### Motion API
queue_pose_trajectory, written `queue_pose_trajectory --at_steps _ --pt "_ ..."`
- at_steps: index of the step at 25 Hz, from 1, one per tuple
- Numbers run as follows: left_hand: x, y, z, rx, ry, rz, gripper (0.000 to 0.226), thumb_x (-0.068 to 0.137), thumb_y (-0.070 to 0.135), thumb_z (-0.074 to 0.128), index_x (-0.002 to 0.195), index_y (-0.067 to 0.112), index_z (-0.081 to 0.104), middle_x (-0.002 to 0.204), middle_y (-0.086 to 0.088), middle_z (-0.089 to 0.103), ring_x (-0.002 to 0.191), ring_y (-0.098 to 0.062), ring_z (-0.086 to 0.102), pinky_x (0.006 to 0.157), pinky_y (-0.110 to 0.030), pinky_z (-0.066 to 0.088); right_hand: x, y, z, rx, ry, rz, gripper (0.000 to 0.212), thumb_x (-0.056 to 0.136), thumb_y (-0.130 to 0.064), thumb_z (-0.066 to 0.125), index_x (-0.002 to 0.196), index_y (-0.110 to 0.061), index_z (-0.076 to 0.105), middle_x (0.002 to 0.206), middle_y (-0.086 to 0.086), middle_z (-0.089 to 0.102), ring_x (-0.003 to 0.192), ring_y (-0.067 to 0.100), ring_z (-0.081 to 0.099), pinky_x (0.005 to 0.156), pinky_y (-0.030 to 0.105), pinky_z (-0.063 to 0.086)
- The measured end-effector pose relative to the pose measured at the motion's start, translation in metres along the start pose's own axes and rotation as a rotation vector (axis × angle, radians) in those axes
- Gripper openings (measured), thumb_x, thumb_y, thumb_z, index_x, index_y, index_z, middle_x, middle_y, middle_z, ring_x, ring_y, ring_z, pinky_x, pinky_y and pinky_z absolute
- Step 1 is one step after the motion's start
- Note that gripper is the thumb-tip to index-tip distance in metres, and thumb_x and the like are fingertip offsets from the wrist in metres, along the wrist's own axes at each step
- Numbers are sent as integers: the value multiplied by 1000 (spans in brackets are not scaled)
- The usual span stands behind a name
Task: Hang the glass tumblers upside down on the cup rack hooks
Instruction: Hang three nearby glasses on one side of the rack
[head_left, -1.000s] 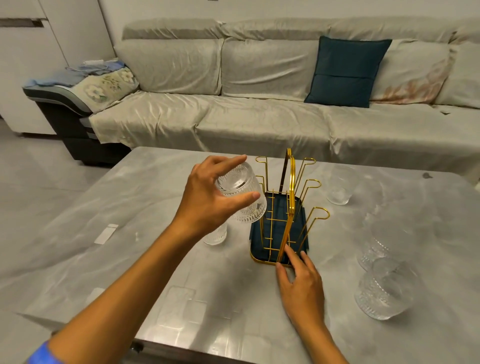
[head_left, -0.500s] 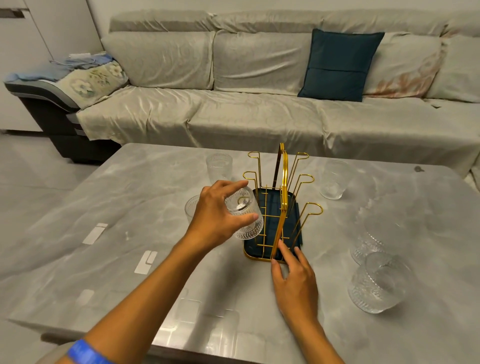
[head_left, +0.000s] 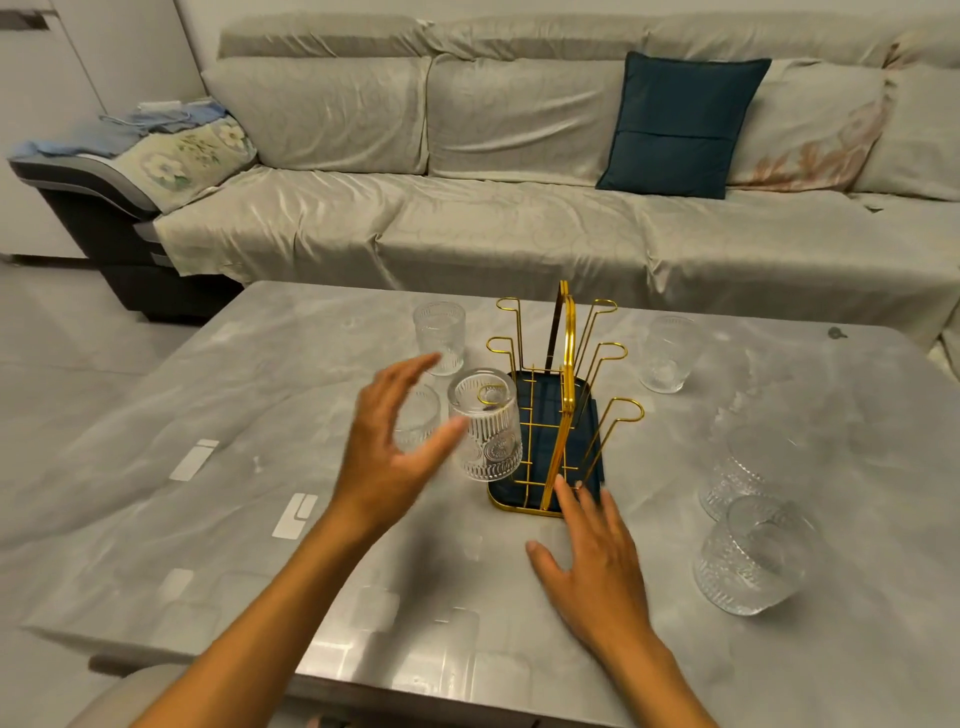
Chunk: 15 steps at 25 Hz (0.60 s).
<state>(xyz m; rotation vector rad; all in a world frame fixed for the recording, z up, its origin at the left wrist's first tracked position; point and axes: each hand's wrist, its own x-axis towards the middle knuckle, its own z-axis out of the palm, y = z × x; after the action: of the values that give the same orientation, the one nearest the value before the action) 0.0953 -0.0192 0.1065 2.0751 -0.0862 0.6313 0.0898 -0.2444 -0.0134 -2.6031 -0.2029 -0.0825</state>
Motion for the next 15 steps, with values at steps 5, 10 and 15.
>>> queue_pose_trajectory --at_steps 5,10,15 --pt "-23 -62 -7 153 179 -433 77 76 14 77 142 22 38 143 -9 47 129 -33 42 104 -50 40 -24 12 -7 -310 -94 -32 82 78 -82 -1 142 -39 -29 155 -6 -31 140 18 -31 114 39 -17" --pt "-10 -93 12 91 -44 -581 117 58 31 93 150 27 20 149 -10 44 135 -35 39 110 -55 35 -24 9 -7 -344 -114 -20 84 76 -83 -5 142 -37 -31 154 -4 -34 140 20 -32 114 41 -18" --pt "9 -99 27 33 -28 -587 106 37 53 86 131 25 44 128 -6 63 120 -32 54 104 -51 43 -23 11 -5 -358 -129 -5 84 76 -84 -6 140 -38 -34 153 -5 -36 139 19 -33 113 40 -20"
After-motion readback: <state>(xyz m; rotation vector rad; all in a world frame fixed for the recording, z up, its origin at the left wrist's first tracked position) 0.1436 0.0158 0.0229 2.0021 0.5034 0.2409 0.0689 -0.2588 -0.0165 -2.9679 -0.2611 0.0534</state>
